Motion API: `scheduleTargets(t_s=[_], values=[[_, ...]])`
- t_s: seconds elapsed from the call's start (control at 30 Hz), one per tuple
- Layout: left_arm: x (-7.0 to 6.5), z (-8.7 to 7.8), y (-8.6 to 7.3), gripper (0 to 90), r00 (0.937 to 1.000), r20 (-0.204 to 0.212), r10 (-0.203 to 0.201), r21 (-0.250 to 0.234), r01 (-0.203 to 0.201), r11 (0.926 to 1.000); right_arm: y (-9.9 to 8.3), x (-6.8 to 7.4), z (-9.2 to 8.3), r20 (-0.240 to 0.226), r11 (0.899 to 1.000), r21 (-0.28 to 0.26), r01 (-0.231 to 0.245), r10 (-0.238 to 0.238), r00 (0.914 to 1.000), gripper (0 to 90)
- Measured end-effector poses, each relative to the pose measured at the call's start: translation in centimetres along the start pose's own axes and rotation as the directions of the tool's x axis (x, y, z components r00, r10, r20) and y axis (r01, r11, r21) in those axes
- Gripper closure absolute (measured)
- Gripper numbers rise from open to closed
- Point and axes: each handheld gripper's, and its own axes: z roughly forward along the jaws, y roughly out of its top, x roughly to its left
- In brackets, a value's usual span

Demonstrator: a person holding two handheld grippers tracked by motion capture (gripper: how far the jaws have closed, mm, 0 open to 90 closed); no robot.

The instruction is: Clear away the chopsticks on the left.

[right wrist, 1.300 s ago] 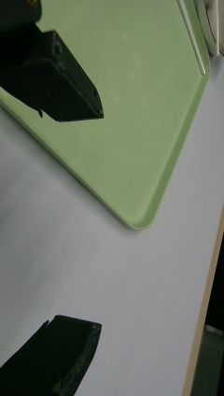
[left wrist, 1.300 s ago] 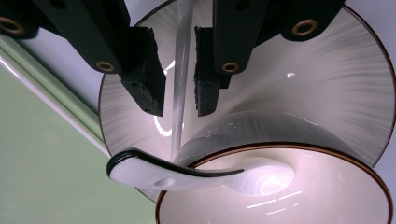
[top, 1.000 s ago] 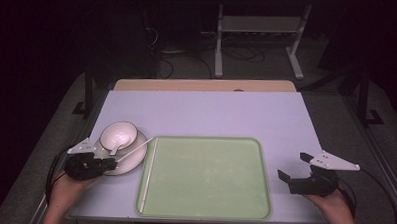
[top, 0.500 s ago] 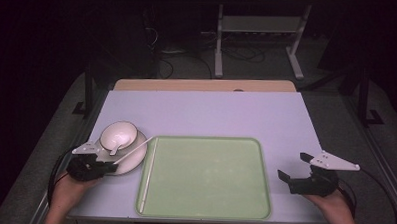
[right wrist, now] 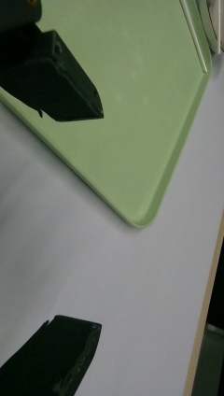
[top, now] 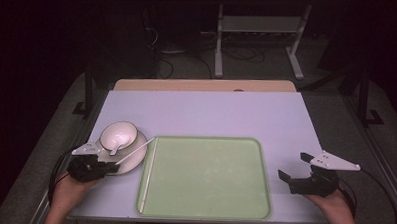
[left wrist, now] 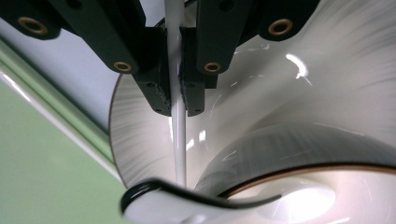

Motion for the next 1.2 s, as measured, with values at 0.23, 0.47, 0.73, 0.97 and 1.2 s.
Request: scheduleTargets(t_s=[0.23, 0.47, 0.73, 0.97, 1.2], values=[[-0.8, -0.3, 0.5, 83.3, 0.9997, 0.021, 0.015, -0.025, -0.014, 0.9996, 0.0, 0.0, 0.1, -0.004, 1.000, 0.005, 0.001, -0.001, 1.0000, 0.0], [-1.7, -0.4, 1.0, 83.3, 0.9981, 0.048, 0.037, -0.039, -0.035, 0.9986, -0.1, 0.2, 0.0, -0.005, 1.000, 0.002, 0.005, -0.005, 1.0000, 0.0], [-3.0, 0.2, 1.5, 83.3, 0.9943, 0.089, 0.058, -0.052, -0.053, 0.9972, -0.1, 0.2, 0.0, -0.005, 1.000, -0.002, 0.004, -0.004, 1.0000, 0.0], [-5.0, 1.2, 2.5, 83.4, 0.9896, 0.115, 0.087, -0.039, -0.083, 0.9958, -0.1, 0.3, 0.0, -0.008, 1.000, -0.002, 0.005, -0.005, 1.0000, 0.0], [-6.5, 2.4, 3.7, 83.3, 0.9845, 0.144, 0.101, -0.044, -0.095, 0.9945, -0.1, 0.3, 0.0, -0.007, 1.000, -0.003, 0.003, -0.003, 1.0000, 0.0]])
